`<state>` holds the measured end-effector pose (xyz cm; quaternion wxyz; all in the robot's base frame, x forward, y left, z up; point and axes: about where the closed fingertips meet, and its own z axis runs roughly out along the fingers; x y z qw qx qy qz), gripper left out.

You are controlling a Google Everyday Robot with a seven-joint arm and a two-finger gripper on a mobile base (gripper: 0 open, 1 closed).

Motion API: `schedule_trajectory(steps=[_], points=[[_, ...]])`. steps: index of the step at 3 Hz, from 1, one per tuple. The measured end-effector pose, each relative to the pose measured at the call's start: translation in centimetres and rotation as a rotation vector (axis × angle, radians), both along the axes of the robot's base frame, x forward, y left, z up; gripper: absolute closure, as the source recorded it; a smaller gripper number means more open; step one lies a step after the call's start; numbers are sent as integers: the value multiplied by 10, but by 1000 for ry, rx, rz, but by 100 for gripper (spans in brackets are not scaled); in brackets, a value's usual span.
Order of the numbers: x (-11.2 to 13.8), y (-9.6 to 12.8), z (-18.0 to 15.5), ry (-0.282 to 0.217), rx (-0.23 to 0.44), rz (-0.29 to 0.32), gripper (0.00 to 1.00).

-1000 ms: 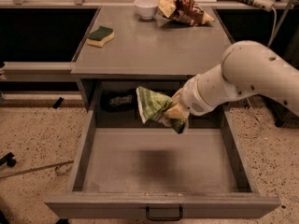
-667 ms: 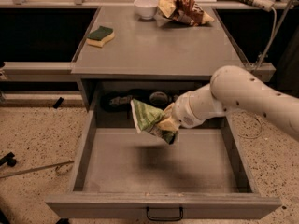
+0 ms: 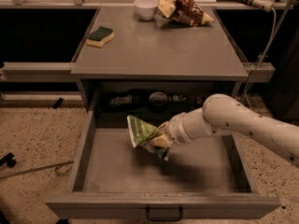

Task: Place green jalapeno chip bag into top drawer

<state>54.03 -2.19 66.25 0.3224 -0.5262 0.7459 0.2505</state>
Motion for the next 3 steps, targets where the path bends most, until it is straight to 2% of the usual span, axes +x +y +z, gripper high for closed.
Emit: schedule_trajectory(steps=[1, 2, 3], points=[[-1, 1, -2, 0, 0, -2, 100], [-1, 1, -2, 0, 0, -2, 81], [-1, 1, -2, 0, 0, -2, 58]])
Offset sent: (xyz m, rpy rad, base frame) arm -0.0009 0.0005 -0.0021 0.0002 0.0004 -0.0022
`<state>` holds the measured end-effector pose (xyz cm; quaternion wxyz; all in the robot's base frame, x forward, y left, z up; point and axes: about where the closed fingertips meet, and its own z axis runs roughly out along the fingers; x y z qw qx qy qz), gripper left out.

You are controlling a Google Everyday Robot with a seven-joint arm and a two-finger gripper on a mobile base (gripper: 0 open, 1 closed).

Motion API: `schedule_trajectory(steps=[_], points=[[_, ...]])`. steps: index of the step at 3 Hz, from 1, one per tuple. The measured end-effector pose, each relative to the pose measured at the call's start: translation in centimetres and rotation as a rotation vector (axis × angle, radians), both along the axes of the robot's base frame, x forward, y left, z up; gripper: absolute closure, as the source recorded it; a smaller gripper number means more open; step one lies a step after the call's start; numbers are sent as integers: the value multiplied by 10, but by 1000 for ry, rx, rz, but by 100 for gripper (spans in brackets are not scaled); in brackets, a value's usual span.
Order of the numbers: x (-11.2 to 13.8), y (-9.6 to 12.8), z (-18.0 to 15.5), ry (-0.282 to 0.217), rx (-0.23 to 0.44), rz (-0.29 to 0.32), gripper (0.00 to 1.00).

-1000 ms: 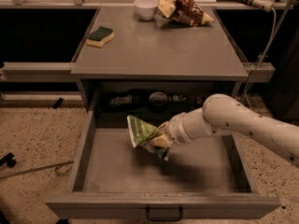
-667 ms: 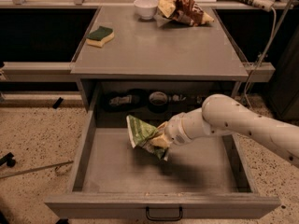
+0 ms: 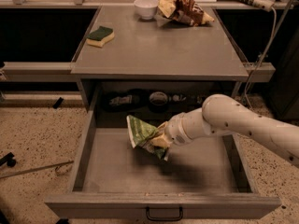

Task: Place green jalapeno chip bag into top drawer

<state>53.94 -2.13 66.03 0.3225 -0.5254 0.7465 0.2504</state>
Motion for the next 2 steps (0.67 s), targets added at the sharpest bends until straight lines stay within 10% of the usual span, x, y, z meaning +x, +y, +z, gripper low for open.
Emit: schedule_trajectory(steps=[2], points=[[0, 0, 0, 0, 0, 0, 11]])
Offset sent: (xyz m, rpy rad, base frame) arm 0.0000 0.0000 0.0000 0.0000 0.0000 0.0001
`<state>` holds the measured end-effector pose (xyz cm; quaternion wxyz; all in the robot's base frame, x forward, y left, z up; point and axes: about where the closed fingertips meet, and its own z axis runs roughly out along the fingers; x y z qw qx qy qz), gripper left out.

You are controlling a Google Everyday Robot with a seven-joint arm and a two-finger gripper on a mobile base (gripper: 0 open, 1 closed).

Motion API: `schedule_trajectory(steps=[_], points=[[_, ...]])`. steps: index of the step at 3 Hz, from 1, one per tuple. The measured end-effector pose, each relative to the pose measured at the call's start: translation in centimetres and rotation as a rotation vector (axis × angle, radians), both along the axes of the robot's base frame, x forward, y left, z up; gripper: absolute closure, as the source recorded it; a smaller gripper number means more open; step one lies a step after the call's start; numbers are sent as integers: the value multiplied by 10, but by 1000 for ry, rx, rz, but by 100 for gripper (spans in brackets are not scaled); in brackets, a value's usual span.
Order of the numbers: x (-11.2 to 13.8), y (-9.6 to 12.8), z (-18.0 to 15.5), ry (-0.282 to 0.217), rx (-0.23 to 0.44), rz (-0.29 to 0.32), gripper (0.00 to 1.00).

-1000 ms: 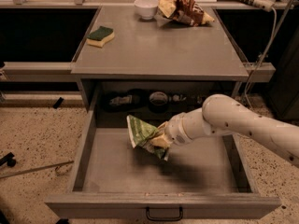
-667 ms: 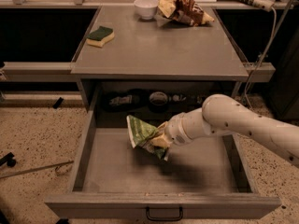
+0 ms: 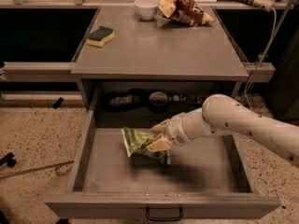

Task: Place green jalapeno chip bag into top drawer

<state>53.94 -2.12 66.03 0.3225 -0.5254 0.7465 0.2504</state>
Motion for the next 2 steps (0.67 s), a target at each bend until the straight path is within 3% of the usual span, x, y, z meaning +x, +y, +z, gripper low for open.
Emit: schedule_trajectory(steps=[1, 2], points=[[0, 0, 0, 0, 0, 0, 0], [0, 0, 0, 0, 0, 0, 0]])
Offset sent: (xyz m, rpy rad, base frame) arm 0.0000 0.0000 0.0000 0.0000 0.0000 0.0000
